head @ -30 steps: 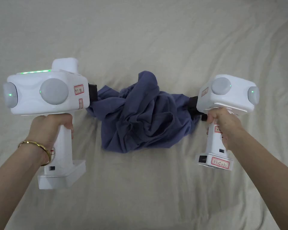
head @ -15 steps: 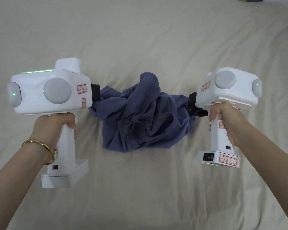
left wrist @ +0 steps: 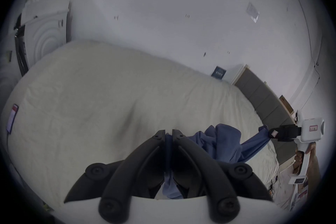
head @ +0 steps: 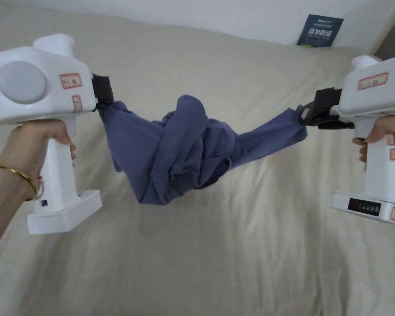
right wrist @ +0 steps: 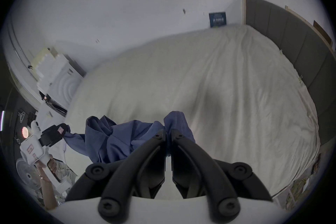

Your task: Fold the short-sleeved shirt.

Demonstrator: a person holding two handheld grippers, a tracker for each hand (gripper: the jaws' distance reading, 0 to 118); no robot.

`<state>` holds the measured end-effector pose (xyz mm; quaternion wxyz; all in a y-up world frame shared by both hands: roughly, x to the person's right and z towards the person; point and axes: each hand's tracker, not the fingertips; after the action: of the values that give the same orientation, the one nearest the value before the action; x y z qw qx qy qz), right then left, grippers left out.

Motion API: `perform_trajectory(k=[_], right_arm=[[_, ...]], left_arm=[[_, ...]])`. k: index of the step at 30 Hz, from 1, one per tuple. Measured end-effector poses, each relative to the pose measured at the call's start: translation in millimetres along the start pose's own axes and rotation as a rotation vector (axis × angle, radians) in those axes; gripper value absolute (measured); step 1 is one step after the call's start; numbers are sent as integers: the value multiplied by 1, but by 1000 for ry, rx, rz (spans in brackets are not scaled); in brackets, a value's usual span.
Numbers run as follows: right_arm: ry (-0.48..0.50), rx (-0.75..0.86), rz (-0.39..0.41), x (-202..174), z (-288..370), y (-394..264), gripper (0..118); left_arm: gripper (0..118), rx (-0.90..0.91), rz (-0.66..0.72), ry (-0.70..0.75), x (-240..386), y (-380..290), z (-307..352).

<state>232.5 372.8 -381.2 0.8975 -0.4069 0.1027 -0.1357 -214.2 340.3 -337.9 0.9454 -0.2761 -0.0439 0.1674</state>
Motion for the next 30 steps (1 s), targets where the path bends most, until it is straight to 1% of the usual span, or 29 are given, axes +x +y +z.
perform_trajectory(k=[7, 9, 12, 13, 15, 17, 20, 23, 25, 30], right_arm=[[51, 201, 28, -14, 102, 32, 8], [44, 263, 35, -20, 130, 39, 8], [52, 349, 30, -24, 166, 49, 8], [59, 364, 28, -17, 172, 56, 8], [50, 403, 34, -17, 190, 59, 8], [54, 431, 29, -16, 203, 60, 8], [90, 456, 8, -14, 217, 52, 8], [95, 461, -7, -11, 222, 43, 8], [86, 454, -27, -10, 220, 37, 8], [63, 438, -47, -4, 214, 32, 8]], left_arm=[[6, 216, -6, -41, 14, 72, 81], [6, 266, -9, -47, 18, 88, 102], [6, 317, -2, -58, 12, 108, 118], [6, 329, 4, -65, 12, 112, 125], [6, 350, 11, -81, 11, 118, 134], [6, 375, 6, -75, 12, 121, 142], [6, 402, 15, -86, 9, 117, 147], [6, 379, 43, -95, 5, 112, 143], [6, 363, 51, -90, 4, 109, 139], [6, 352, 42, -86, 7, 108, 137]])
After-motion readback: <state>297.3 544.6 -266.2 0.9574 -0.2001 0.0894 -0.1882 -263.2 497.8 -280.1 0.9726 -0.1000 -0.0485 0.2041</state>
